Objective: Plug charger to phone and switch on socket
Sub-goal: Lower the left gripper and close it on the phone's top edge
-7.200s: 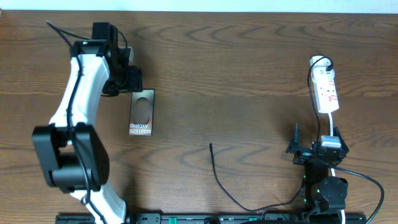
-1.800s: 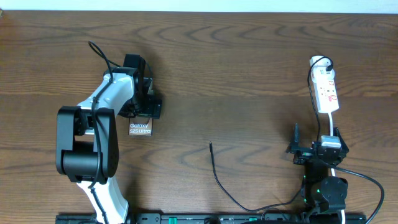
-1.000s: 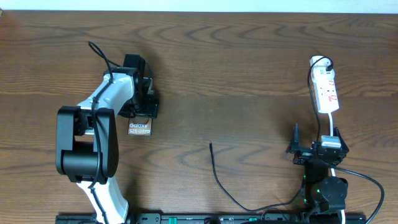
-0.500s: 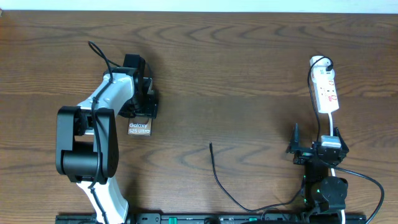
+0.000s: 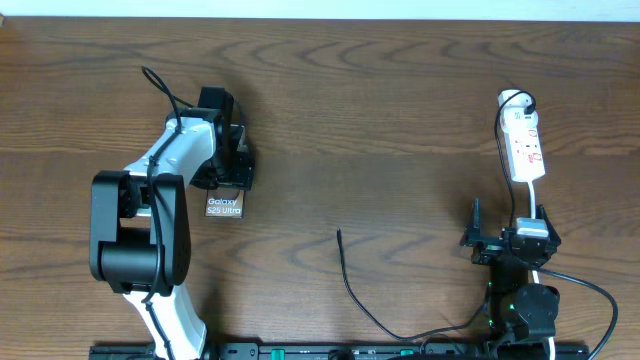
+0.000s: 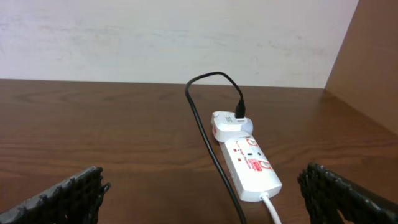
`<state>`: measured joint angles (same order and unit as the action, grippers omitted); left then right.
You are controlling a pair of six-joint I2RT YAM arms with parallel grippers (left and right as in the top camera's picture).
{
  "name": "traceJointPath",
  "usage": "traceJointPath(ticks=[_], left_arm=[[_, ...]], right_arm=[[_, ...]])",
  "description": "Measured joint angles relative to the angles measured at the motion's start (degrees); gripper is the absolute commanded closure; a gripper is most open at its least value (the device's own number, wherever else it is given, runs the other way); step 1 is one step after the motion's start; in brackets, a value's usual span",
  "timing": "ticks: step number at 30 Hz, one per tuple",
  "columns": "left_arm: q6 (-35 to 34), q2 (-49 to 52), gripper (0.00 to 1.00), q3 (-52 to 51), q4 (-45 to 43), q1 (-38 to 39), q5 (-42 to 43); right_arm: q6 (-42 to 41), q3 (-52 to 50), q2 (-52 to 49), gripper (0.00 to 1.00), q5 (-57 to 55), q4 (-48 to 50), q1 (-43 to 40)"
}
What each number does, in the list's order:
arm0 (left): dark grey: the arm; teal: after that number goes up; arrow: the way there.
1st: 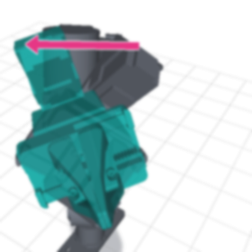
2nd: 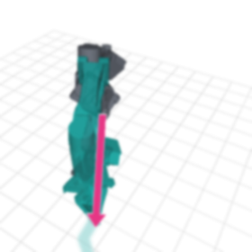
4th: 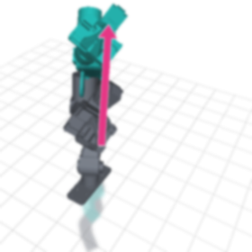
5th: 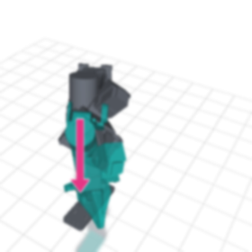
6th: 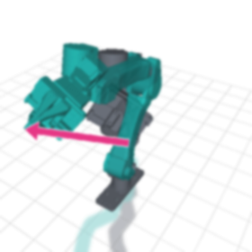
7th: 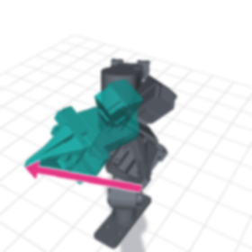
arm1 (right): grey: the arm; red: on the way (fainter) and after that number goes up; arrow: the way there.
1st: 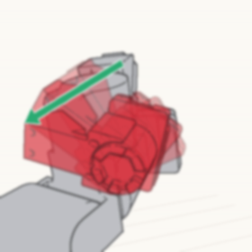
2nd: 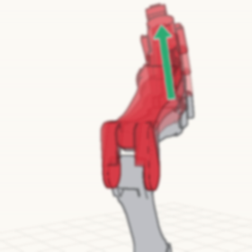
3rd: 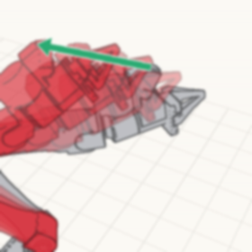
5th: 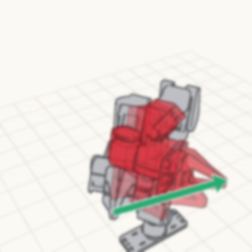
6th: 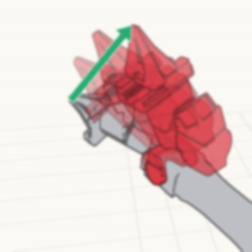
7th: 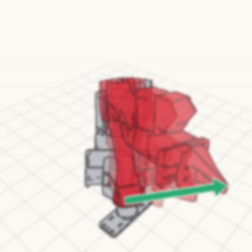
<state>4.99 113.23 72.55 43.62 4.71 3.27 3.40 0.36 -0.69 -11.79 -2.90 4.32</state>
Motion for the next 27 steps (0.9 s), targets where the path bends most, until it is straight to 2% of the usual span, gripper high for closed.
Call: traceJointPath(ticks=[2, 15, 17, 24, 26, 27], left_arm=[[0.00, 0.00, 0.30, 0.00, 0.00, 0.00, 0.00], [-0.02, -0.09, 0.31, -0.02, 0.02, 0.00, -0.02], [-0.02, -0.09, 0.35, -0.02, 0.02, 0.00, -0.02], [-0.02, -0.09, 0.38, -0.02, 0.02, 0.00, -0.02], [-0.02, -0.09, 0.41, -0.02, 0.02, 0.00, -0.02], [-0.02, -0.09, 0.48, -0.02, 0.02, 0.00, -0.02]], right_arm=[[0.00, 0.00, 0.00, 0.01, 0.00, 0.00, 0.00], [0.00, 0.00, 0.00, 0.01, 0.00, 0.00, 0.00], [0.00, 0.00, 0.00, 0.01, 0.00, 0.00, 0.00], [0.00, 0.00, 0.00, 0.01, 0.00, 0.00, 0.00], [0.00, 0.00, 0.00, 0.01, 0.00, 0.00, 0.00], [0.00, 0.00, 0.00, 0.01, 0.00, 0.00, 0.00]])
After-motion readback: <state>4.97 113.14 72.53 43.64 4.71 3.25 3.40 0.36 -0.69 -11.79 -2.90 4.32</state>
